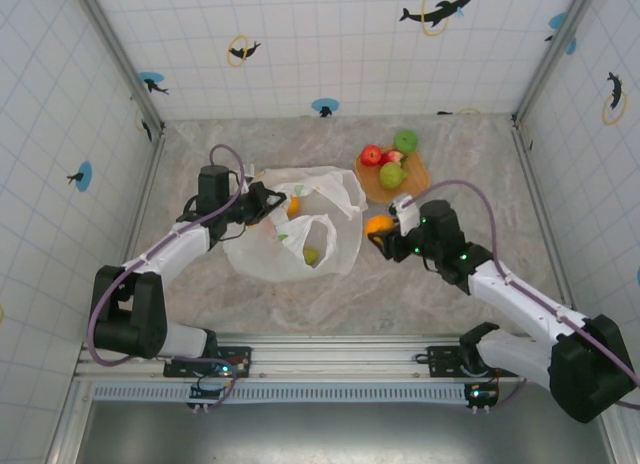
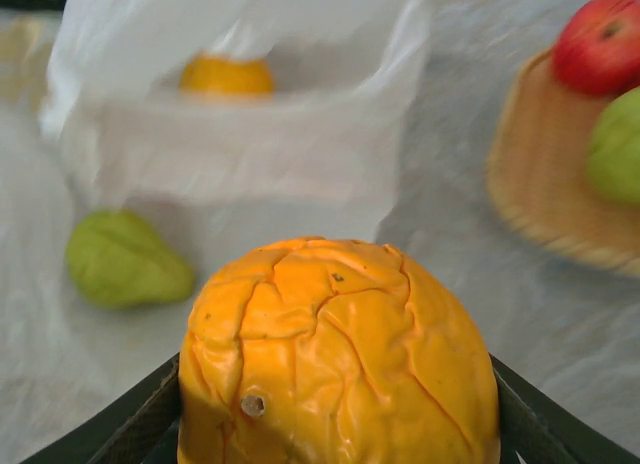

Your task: Place the fruits into the plastic bag

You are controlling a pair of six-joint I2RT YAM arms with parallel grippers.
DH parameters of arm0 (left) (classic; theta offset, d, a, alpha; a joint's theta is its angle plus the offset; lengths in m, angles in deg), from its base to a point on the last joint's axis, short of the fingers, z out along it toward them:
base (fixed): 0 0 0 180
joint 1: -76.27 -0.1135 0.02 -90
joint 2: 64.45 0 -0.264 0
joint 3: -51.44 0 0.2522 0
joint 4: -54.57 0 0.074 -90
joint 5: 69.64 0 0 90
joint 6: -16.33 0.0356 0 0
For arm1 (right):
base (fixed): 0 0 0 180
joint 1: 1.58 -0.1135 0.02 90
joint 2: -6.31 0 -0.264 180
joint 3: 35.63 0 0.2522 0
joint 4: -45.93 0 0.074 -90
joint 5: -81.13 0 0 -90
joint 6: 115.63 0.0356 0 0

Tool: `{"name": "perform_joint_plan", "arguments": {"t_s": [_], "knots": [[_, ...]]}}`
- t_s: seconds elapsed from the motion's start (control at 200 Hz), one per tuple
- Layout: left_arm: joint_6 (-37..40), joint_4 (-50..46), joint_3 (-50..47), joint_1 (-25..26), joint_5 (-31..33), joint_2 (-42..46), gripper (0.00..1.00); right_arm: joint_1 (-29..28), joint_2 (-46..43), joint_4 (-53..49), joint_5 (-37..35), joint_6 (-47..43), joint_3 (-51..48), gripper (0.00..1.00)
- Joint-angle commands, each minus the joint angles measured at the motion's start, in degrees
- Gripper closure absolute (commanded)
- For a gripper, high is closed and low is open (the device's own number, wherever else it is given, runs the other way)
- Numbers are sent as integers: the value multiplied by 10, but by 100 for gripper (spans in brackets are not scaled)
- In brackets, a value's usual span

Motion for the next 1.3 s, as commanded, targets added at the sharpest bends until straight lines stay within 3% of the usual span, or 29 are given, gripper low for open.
{"name": "perform_joint_plan", "arguments": {"t_s": [0.0, 0.305, 0.656, 1.006, 1.291], "knots": [[-8, 14, -8, -3, -13, -5, 100, -41, 9, 89, -6, 15, -18, 43], [-12, 19, -9, -3, -22, -6, 100, -84, 124, 225, -35, 37, 17, 43], [-26, 45, -15, -2, -48, -4, 100, -114, 227, 373, -59, 148, 27, 44], [-45, 86, -22, 14, -76, 10, 100, -167, 311, 395, -120, 241, 85, 45], [-51, 96, -26, 19, -77, 20, 100, -179, 387, 354, -78, 295, 152, 44]]}}
